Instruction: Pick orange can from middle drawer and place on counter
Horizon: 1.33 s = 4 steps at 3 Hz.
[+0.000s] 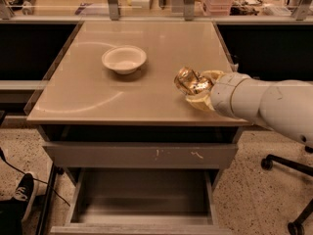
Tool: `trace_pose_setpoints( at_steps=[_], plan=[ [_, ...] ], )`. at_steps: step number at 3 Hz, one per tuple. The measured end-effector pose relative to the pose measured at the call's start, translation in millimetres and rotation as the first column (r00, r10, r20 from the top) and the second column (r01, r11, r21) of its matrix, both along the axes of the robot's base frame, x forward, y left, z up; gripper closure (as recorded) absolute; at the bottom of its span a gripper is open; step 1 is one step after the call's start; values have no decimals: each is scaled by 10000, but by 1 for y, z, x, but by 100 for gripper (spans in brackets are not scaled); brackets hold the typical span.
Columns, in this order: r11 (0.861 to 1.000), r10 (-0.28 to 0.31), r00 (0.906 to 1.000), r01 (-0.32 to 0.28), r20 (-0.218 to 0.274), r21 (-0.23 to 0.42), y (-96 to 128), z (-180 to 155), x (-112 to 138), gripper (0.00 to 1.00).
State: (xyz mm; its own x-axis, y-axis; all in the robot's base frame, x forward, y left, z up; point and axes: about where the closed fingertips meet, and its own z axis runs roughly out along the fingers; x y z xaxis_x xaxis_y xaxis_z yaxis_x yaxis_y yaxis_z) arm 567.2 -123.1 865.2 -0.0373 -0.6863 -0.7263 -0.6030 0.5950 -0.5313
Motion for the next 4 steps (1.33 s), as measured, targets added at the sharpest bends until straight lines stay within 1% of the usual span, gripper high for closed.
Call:
trace_pose_setpoints(
  at_steps=[2, 3, 4],
  plan=[
    [10000, 0, 10000, 0, 0, 0, 0, 0, 0, 16],
    [10000, 1, 10000, -1, 2, -2, 0, 0, 0, 0],
    [10000, 1, 10000, -1, 2, -2, 0, 0, 0, 0]
  ],
)
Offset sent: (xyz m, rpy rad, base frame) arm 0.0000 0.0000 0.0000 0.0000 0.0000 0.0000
